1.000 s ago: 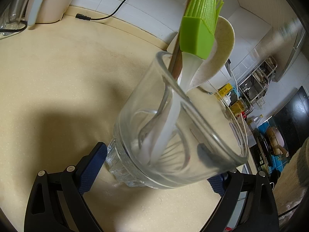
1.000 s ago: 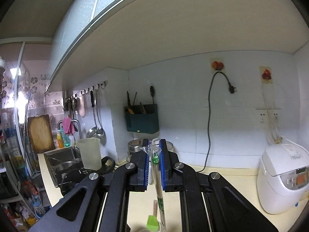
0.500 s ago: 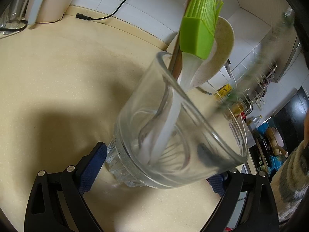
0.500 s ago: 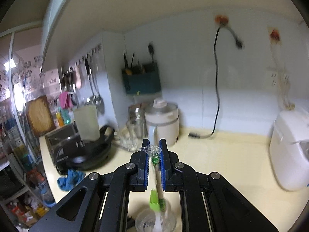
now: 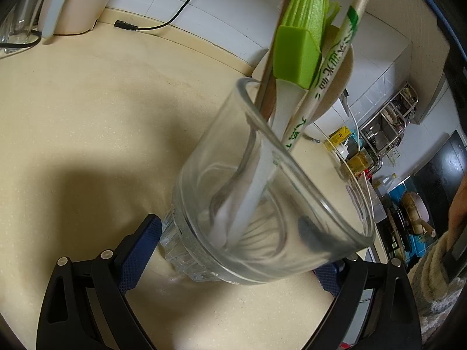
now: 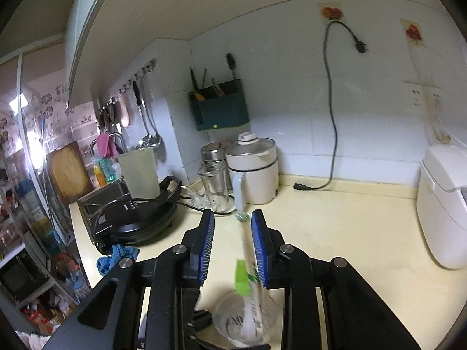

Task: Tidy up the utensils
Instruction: 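Lower the chopsticks into the glass and open the right tool, then move the right tool back over the white chopsticks with orange band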

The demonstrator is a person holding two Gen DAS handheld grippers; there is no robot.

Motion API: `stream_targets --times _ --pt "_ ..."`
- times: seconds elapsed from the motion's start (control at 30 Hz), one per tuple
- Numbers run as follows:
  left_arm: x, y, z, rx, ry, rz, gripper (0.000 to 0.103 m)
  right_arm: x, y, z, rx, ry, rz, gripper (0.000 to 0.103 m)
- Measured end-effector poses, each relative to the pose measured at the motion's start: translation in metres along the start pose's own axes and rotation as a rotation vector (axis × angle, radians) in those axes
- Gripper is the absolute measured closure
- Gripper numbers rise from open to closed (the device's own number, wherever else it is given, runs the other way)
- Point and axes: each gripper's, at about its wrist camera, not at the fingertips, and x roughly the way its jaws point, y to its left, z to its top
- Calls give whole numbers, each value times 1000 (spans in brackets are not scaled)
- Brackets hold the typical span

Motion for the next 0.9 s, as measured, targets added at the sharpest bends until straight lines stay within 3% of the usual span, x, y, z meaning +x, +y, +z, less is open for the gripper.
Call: stream_targets --times 0.2,0.4,0.67,0.9 --pt "0 0 0 3 1 4 7 -15 -35 -34 95 37 -53 77" --pt "-1 0 0 4 1 6 7 -20 -69 -90 221 134 -123 77" --pt "-1 1 1 3 0 8 7 -36 -99 -146 374 216 -111 77" --pt "-1 1 1 3 0 8 7 -56 -125 -162 467 219 -110 77"
